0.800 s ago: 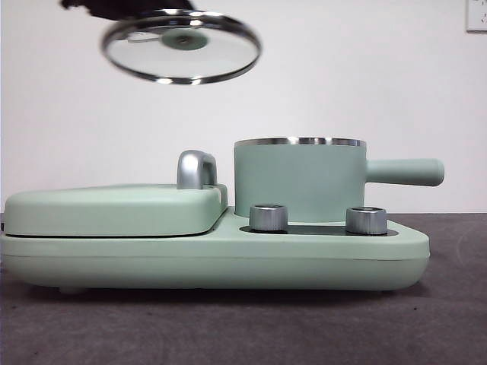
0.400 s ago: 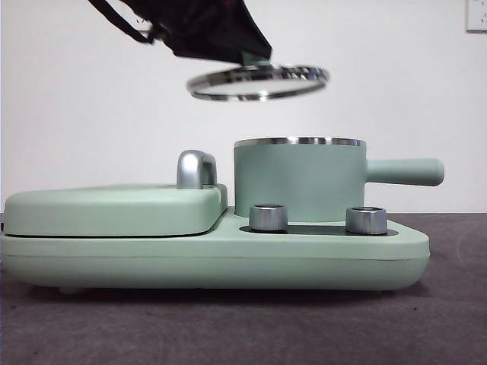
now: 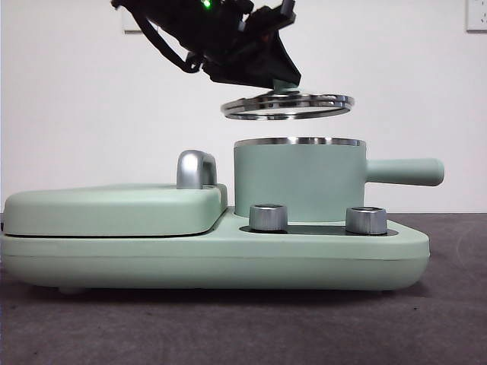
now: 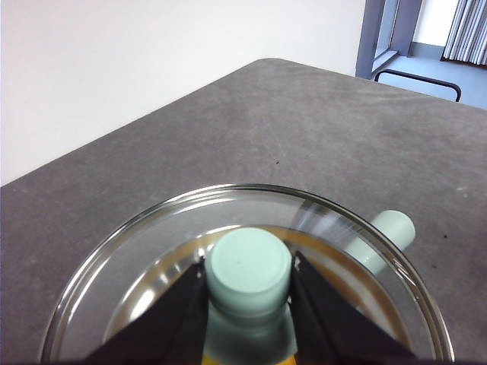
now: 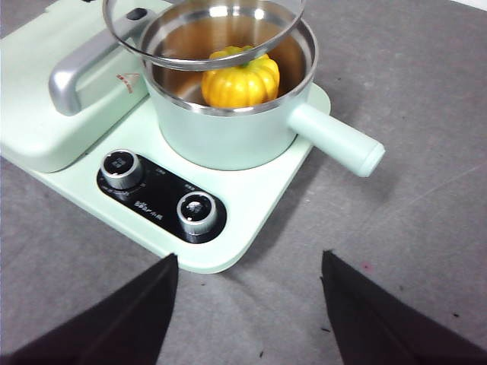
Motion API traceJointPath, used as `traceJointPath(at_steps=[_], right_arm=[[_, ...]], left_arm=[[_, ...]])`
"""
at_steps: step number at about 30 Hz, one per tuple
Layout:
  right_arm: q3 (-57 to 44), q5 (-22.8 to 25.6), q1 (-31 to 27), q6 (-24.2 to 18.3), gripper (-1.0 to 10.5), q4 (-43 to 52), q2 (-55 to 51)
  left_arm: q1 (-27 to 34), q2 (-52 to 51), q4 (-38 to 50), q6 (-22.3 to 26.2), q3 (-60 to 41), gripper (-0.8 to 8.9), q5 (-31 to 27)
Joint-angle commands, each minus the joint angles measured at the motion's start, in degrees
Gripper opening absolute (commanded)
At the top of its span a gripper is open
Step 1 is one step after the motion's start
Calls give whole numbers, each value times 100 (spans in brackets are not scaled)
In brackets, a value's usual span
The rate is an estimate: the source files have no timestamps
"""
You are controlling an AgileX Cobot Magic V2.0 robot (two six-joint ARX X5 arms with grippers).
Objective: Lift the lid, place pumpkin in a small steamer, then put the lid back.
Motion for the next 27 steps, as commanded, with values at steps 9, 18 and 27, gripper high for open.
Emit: traceJointPath(at_steps=[9,18,27], right_arm=[[37,63,33,94,292,28,15],[37,197,33,96,292,9,15],[37,195,33,96,292,9,15]], left_arm=[[-72,492,597,186,214,10,103],[-96,568,564,186,214,10,109],[-96,570,549,142,214,10,111]])
